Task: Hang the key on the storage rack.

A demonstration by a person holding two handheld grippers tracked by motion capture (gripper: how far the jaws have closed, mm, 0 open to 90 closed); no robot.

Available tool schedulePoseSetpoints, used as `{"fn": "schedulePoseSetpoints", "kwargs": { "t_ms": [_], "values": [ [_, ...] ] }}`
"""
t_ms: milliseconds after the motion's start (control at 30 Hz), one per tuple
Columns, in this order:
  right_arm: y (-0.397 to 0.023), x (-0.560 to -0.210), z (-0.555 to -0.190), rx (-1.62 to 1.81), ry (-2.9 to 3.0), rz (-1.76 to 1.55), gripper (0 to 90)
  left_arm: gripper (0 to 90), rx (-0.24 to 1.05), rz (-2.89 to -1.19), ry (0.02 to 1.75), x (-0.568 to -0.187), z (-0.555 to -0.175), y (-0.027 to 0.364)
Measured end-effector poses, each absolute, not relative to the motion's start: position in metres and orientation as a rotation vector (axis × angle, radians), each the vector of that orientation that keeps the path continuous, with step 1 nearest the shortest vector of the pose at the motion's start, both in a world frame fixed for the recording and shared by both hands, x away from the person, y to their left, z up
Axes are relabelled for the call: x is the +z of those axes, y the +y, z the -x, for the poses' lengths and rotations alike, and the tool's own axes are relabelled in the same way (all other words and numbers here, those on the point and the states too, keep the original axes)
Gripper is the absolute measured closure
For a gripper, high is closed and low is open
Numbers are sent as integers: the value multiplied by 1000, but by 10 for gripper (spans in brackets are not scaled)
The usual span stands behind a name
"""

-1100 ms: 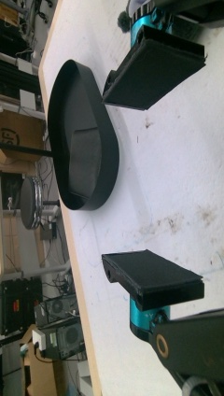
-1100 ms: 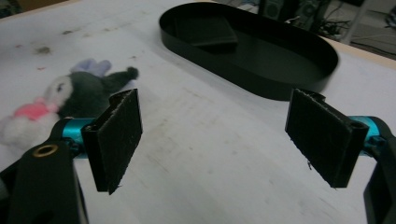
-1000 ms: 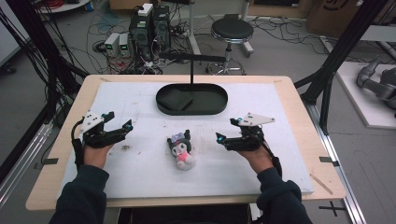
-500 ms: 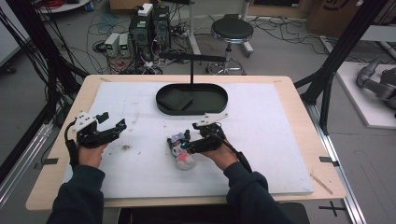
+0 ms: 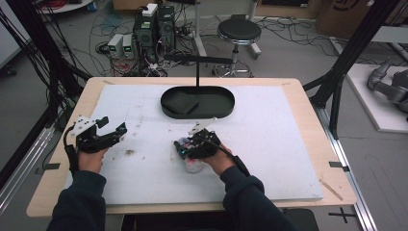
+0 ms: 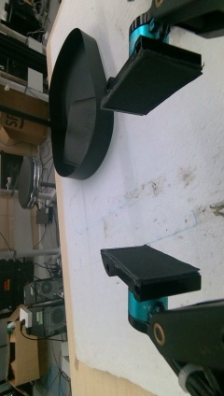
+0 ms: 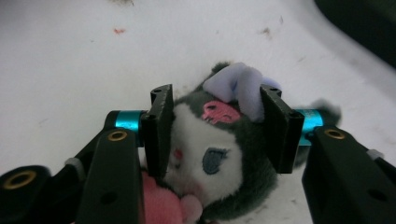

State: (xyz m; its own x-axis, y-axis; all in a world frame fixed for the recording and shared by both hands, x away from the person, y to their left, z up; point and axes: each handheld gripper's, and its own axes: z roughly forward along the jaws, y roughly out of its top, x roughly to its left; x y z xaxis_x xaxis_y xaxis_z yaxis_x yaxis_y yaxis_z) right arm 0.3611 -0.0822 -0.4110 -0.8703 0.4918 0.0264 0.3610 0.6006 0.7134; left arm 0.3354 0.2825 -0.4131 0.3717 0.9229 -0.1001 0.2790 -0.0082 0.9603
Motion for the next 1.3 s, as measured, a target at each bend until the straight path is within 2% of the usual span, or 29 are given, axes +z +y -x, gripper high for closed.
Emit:
{"fn": "schedulePoseSetpoints", "kwargs": {
  "t_ms": [333, 533, 600, 633, 700, 833, 1000, 1300],
  "values": [
    [-161, -381, -386, 1032, 2702, -534, 571, 247, 729, -1529, 1121, -414, -335, 282],
    [-184, -388, -391, 1001, 2750, -430, 574, 251, 726, -1527, 1119, -414, -337, 280],
    [-182, -394, -389, 970, 2742, -439, 541, 252, 725, -1526, 1120, -414, -337, 280],
    [-182, -395, -388, 974, 2725, -467, 493, 253, 725, -1527, 1119, -414, -337, 280],
    [-182, -394, -386, 952, 2658, -588, 322, 254, 724, -1526, 1117, -414, -337, 280],
    [-186, -391, -375, 903, 2474, -786, 216, 255, 724, -1527, 1115, -413, -336, 280],
    [-182, -403, -351, 858, 2358, -952, 197, 256, 724, -1526, 1117, -413, -335, 280],
    [-173, -417, -347, 744, 2383, -962, 193, 262, 721, -1531, 1113, -413, -336, 278]
  ]
}}
